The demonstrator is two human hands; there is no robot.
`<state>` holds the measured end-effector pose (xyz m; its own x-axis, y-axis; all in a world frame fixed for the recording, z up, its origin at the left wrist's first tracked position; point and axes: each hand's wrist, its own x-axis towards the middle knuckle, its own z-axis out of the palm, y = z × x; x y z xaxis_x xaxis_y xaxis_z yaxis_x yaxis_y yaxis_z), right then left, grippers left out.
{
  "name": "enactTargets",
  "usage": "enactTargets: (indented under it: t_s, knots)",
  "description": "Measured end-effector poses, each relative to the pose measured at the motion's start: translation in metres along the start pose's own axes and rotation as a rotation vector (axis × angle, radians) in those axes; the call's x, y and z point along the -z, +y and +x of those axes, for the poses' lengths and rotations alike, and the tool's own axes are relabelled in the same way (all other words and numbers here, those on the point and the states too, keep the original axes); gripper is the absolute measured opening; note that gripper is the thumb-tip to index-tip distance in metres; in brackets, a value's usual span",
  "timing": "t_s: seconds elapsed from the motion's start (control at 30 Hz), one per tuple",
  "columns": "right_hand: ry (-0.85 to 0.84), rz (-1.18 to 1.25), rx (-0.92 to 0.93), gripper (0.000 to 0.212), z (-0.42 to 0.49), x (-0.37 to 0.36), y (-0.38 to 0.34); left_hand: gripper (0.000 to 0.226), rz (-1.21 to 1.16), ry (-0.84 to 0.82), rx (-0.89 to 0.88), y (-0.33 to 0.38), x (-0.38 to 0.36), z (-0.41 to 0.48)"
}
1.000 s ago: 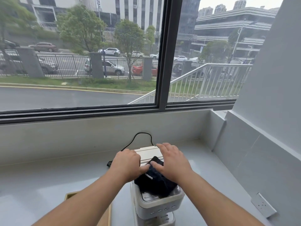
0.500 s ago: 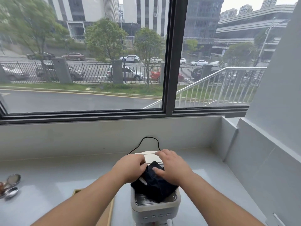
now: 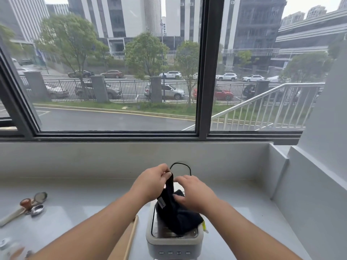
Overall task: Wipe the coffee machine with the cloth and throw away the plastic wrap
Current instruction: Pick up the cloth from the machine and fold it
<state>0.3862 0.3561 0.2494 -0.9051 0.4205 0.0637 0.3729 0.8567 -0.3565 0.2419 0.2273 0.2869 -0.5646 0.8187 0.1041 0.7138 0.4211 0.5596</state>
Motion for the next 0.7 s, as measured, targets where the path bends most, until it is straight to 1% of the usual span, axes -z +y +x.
enactTargets:
  t_s: [0.1, 0.3, 0.43, 0.6, 0.7]
  knots:
    - [0.038, 0.070, 0.039, 0.050, 0.002, 0.006, -0.003, 0.016, -0.078, 0.041, 0.005, 0.010, 0.006, 0.001]
    - [0.094, 0.211, 0.100, 0.030, 0.012, 0.023, -0.010, 0.016, -0.124, 0.123, -0.010, 0.030, 0.022, -0.001]
    - [0.108, 0.278, 0.102, 0.033, 0.017, 0.030, -0.014, 0.018, -0.150, 0.182, -0.030, 0.037, 0.033, -0.001]
    - [0.107, 0.346, 0.120, 0.020, 0.023, 0.036, -0.020, 0.019, -0.150, 0.224, -0.069, 0.043, 0.046, 0.002]
    - [0.074, 0.369, 0.120, 0.019, 0.023, 0.038, -0.022, 0.019, -0.144, 0.251, -0.091, 0.045, 0.052, 0.006]
